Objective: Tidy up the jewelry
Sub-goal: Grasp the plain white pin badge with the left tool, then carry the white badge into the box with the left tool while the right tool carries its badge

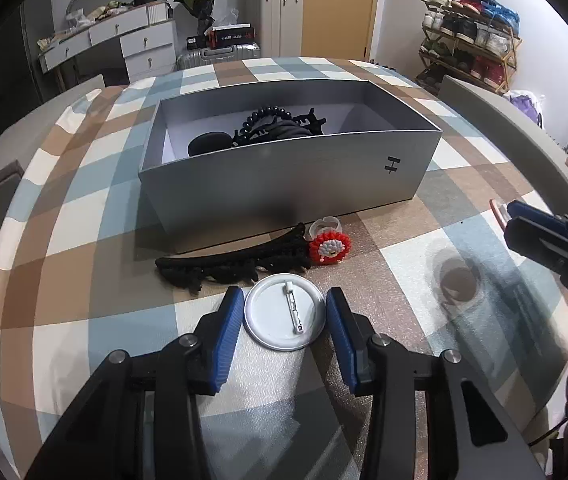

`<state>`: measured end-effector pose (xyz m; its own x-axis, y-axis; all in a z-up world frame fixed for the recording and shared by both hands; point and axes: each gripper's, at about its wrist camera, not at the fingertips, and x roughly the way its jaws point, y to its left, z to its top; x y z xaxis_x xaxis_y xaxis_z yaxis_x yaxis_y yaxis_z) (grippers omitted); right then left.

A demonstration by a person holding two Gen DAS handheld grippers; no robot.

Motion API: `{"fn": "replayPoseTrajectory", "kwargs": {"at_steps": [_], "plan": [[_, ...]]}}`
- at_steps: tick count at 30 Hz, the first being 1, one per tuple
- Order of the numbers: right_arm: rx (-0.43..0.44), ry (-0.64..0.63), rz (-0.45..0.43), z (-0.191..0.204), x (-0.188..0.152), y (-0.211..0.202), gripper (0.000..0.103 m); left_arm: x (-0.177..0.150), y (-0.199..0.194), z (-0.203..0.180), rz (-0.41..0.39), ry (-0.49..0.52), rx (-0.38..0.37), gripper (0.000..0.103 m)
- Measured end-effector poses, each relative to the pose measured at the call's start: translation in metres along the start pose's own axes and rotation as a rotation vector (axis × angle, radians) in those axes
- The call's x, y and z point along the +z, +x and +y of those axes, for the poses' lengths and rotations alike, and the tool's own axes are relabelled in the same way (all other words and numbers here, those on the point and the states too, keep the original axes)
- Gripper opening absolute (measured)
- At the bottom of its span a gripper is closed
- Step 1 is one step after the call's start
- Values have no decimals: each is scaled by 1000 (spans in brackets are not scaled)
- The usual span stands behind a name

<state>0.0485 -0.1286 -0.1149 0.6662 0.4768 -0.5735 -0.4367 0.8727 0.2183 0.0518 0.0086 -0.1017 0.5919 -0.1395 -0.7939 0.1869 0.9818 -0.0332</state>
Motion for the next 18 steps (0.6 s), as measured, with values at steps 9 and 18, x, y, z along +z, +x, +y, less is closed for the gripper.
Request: {"fn": "replayPoseTrajectory", "kwargs": {"at_steps": [9, 18], "plan": [[3, 5, -10, -4, 0, -4, 42, -1, -3, -4, 3, -9, -33, 37], [47, 46, -34, -6, 9, -15, 42, 6, -25, -5, -39, -9, -90, 36]]}}
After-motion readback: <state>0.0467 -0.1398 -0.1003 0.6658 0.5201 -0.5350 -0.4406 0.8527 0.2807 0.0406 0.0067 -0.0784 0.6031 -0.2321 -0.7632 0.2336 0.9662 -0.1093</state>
